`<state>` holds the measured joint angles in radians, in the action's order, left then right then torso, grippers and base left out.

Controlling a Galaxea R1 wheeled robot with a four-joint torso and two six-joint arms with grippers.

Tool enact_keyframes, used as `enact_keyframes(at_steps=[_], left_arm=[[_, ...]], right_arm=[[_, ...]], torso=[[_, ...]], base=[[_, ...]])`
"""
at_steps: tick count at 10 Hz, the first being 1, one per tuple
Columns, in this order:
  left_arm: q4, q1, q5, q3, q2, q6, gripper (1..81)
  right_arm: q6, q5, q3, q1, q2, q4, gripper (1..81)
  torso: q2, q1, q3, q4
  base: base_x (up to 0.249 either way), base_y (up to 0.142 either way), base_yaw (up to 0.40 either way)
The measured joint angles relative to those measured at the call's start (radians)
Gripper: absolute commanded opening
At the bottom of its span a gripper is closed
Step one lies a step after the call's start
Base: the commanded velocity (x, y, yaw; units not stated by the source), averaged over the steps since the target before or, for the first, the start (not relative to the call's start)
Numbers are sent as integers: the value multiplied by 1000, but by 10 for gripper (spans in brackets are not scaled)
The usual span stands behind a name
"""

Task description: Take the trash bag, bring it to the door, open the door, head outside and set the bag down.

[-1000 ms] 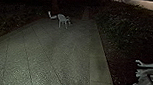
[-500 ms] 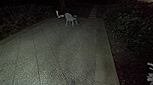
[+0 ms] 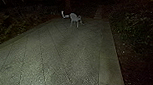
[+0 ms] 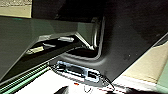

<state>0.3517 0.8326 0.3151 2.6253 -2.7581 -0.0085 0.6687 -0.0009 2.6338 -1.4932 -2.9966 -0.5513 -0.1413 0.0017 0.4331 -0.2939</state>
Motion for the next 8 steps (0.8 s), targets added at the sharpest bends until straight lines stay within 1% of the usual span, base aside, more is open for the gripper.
enact_keyframes(at_steps=[3, 4, 5, 7, 8], left_arm=[[-2, 3, 2, -6, -2, 5, 811], [-14, 17, 1, -6, -11, 7, 811], [-37, 47, -1, -6, -28, 8, 811], [-99, 156, -5, 0, -79, 9, 811], [-129, 214, -16, 7, -105, 9, 811]], right_arm=[[0, 0, 0, 0, 0, 0, 811], [0, 0, 0, 0, 0, 1, 811], [0, -1, 0, -2, 0, 1, 811], [-1, -11, 0, -8, -2, 1, 811], [-1, -12, 0, -10, -3, 1, 811]], torso=[[0, 0, 0, 0], [0, 0, 0, 0], [0, 0, -6, 0], [0, 0, -40, 0], [0, 0, -51, 7]], base=[[0, 0, 0], [0, 0, 0], [0, 0, 0], [0, 0, 0], [0, 0, 0]])
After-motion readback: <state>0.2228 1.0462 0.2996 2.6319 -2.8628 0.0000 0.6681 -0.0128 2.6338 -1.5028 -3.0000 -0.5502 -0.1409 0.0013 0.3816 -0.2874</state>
